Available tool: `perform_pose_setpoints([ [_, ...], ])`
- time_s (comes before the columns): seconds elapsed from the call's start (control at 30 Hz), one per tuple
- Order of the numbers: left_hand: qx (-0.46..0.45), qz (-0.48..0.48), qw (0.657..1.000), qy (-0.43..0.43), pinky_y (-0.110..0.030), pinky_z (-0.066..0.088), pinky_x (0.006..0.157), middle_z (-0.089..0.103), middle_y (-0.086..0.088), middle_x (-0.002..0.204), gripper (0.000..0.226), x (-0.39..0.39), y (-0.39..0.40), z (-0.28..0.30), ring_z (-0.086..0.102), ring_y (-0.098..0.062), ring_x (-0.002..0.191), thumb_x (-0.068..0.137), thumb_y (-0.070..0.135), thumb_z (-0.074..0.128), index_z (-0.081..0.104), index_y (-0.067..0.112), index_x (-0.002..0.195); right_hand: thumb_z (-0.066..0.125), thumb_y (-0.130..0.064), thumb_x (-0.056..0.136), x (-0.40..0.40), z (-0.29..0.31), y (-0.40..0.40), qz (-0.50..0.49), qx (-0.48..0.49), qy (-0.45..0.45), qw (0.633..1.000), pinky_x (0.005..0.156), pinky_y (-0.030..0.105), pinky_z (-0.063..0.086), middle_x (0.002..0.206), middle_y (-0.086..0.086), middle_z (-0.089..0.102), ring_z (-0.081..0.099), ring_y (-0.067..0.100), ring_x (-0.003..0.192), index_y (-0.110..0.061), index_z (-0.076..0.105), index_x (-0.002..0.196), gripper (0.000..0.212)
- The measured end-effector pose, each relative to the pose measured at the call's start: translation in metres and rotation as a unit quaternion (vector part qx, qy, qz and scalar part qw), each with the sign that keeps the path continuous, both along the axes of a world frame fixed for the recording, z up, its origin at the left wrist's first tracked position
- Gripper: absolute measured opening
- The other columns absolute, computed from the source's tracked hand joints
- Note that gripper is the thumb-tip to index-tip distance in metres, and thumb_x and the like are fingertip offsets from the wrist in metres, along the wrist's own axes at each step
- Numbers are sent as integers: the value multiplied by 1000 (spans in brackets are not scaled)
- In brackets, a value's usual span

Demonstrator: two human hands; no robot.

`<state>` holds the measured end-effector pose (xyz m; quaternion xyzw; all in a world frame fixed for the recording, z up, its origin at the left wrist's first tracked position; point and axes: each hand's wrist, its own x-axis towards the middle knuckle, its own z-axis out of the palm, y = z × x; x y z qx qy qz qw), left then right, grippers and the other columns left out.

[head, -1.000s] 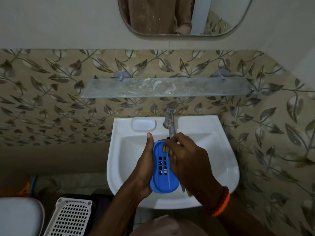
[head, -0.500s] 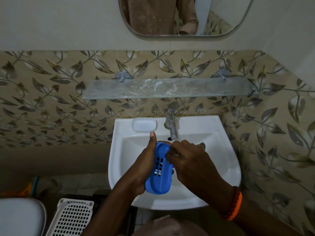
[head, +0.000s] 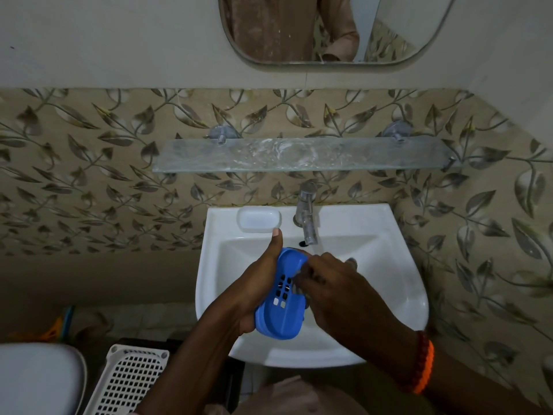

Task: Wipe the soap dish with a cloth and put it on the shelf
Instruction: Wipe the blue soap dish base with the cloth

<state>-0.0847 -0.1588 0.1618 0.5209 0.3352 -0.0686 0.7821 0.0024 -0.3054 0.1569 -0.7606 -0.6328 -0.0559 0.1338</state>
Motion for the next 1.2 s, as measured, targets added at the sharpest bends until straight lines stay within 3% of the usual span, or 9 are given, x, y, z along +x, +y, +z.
perform_pose_setpoints([
  [0.17, -42, 24, 998, -26, -29, 58, 58, 73, -16, 79, 82, 6, 6, 4, 68, -24, 65, 89, 80, 31, 73, 15, 118, 51, -26, 96, -32, -1, -18, 96, -59, 70, 991, 62, 28, 53, 100, -2, 56, 53, 11, 86, -19, 65, 109, 20],
  [0.23, -32, 19, 999, -28, -29, 58, 58, 73, -15, 79, 82, 6, 8, 2, 69, -23, 64, 87, 82, 31, 75, 19, 116, 45, -25, 97, -27, 2, -16, 103, -64, 31, 992, 63, 30, 53, 98, 1, 59, 55, 14, 86, -16, 66, 109, 26],
  [0.33, -26, 7, 999, -31, -35, 58, 67, 74, -14, 89, 82, 1, 11, -2, 70, -23, 72, 86, 83, 32, 77, 20, 113, 64, -13, 86, -4, 10, -8, 50, -47, -43, 997, 65, 33, 52, 94, 6, 63, 56, 17, 79, -12, 69, 103, 18],
  [0.43, -28, 34, 998, -43, -36, 59, 67, 73, -16, 91, 81, 1, 9, -2, 70, -25, 72, 87, 81, 33, 76, 18, 113, 70, -10, 78, 1, 16, -6, 31, -54, -29, 998, 62, 31, 48, 93, 5, 61, 54, 16, 75, -15, 70, 97, 20],
  [0.57, -16, 94, 990, -106, -37, 55, 71, 70, -23, 94, 82, 7, 9, -1, 68, -29, 73, 88, 80, 32, 73, 16, 117, 59, -15, 88, -24, 10, -13, 28, -82, 124, 988, 63, 31, 52, 100, 3, 55, 56, 15, 82, -15, 68, 106, 20],
  [0.73, -10, 152, 977, -151, -38, 60, 73, 75, -21, 93, 76, 12, -4, -8, 70, -30, 75, 85, 77, 29, 79, 23, 102, 59, -28, 89, -30, 14, 5, -54, -1, 386, 921, 77, 29, 58, 91, -8, 62, 61, 4, 77, -21, 69, 96, 14],
  [0.83, -7, 173, 968, -180, -37, 61, 72, 76, -17, 90, 75, 13, -7, -11, 72, -29, 76, 79, 77, 29, 77, 24, 102, 66, -12, 90, -30, 17, 10, -86, 22, 404, 910, 81, 24, 58, 97, -2, 69, 67, 7, 85, -14, 73, 101, 13],
  [1.07, -51, 191, 959, -205, -38, 62, 66, 74, -17, 87, 76, 9, -10, -16, 71, -27, 70, 75, 77, 34, 78, 21, 101, 64, -21, 92, -27, 13, 0, -59, -72, 273, 958, 92, 27, 55, 110, -7, 63, 63, 6, 99, -21, 68, 112, 21],
  [1.2, -27, 199, 957, -210, -40, 59, 79, 76, -15, 90, 76, 9, -16, -24, 72, -27, 76, 80, 78, 25, 80, 27, 98, 69, -17, 89, -27, 21, 9, -139, -23, 434, 890, 75, 21, 60, 91, -4, 70, 69, 5, 74, -18, 74, 97, 10],
])
